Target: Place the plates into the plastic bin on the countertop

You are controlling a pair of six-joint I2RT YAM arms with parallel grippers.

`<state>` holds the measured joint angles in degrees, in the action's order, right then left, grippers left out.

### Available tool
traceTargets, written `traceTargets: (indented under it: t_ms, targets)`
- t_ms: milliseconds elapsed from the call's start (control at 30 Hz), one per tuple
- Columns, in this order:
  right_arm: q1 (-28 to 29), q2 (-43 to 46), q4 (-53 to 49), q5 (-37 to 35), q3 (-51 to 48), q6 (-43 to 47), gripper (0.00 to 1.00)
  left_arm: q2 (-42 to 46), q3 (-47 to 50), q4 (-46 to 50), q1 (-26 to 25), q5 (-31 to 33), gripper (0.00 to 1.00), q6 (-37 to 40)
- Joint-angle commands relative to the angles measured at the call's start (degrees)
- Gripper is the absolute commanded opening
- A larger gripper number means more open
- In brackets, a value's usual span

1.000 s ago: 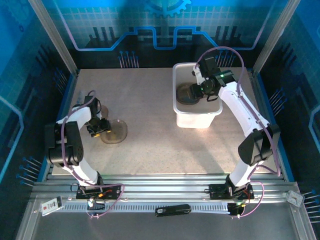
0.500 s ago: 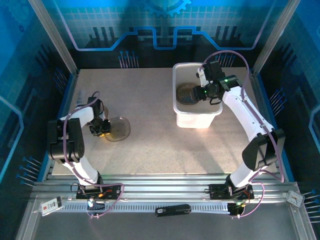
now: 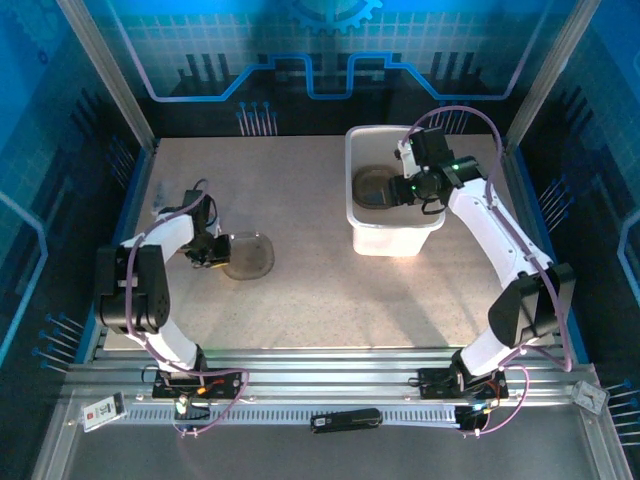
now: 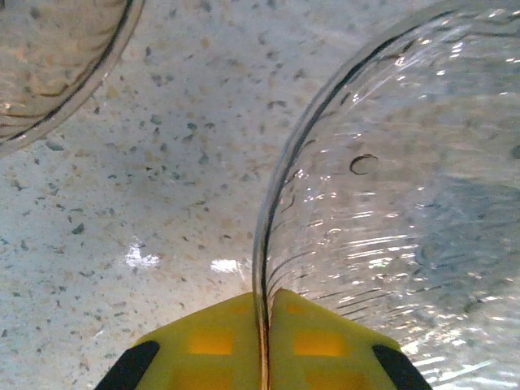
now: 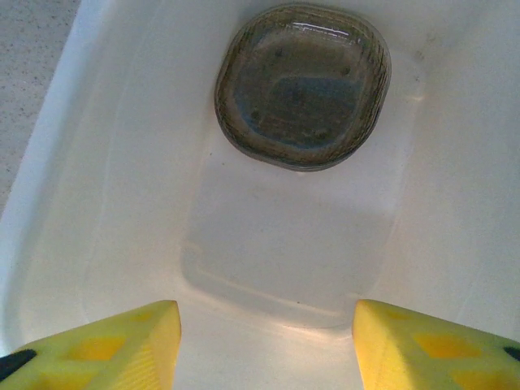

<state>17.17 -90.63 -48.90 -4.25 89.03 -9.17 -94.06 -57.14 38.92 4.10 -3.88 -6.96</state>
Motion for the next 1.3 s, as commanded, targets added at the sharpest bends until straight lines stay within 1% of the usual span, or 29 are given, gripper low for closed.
traceTargets:
  t_ms: [0, 300, 500, 633, 967, 1267]
  targets:
    - [-0.9, 2.2, 1.2, 1.6, -0.8, -1.3, 0.59, 4.1, 1.2, 3.2, -0.7, -1.7, 0.01, 0.0]
    - [-1.4, 1.6, 0.3, 8.1, 2.0, -2.7, 0.59, 13.8, -1.1, 3.4, -1.0, -8.0, 0.0, -3.7]
    - [-1.3, -0.1, -0.2, 14.9, 4.9, -4.5, 0.59, 17.4, -5.7, 3.0, -1.5, -12.3, 0.0, -7.1]
    - [-1.2, -0.9, 1.0, 20.9, 6.4, -6.0, 0.59, 18.8, -9.8, 0.0, -3.8, -15.3, 0.0, -10.5]
    - [0.7, -2.5, 4.2, 29.5, 9.4, -9.8, 0.58, 15.2, -20.8, -3.4, -14.3, -12.9, 0.0, -12.2]
    - [1.6, -2.1, 11.1, 33.1, 6.4, -14.1, 0.56, 12.5, -24.5, -6.1, -19.9, -10.2, 0.0, -13.4]
